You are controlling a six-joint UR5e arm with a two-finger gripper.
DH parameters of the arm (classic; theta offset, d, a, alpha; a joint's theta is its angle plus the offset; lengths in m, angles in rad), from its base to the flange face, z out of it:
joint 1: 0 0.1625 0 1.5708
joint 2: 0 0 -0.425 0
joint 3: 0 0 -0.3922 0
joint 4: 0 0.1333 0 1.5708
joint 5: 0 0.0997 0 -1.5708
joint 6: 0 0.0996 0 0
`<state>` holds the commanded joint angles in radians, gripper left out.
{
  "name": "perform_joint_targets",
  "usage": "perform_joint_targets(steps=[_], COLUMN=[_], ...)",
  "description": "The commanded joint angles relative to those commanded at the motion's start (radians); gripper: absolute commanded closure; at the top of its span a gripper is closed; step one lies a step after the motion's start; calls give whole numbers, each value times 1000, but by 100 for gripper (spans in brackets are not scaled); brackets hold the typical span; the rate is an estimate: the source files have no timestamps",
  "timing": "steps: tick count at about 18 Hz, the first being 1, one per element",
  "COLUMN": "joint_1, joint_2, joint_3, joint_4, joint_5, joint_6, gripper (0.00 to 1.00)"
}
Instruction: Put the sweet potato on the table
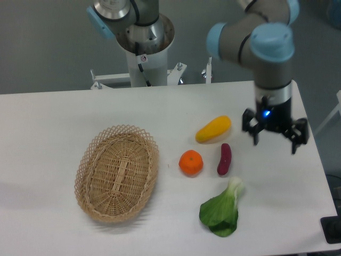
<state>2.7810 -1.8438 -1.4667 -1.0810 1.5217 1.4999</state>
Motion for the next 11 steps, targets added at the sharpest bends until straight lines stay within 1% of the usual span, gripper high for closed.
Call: perform_joint_targets(steps=[1,2,4,6,11], joint_1=[12,22,43,46,46], joint_2=[2,8,12,15,23], joint_3=[15,20,16,11,3], joint_4=[-40,-65,-88,-97,-96], joint_5=[0,-2,-9,-5,-8], joint_6=[34,69,143,184,183], gripper=[0,0,0,0,0])
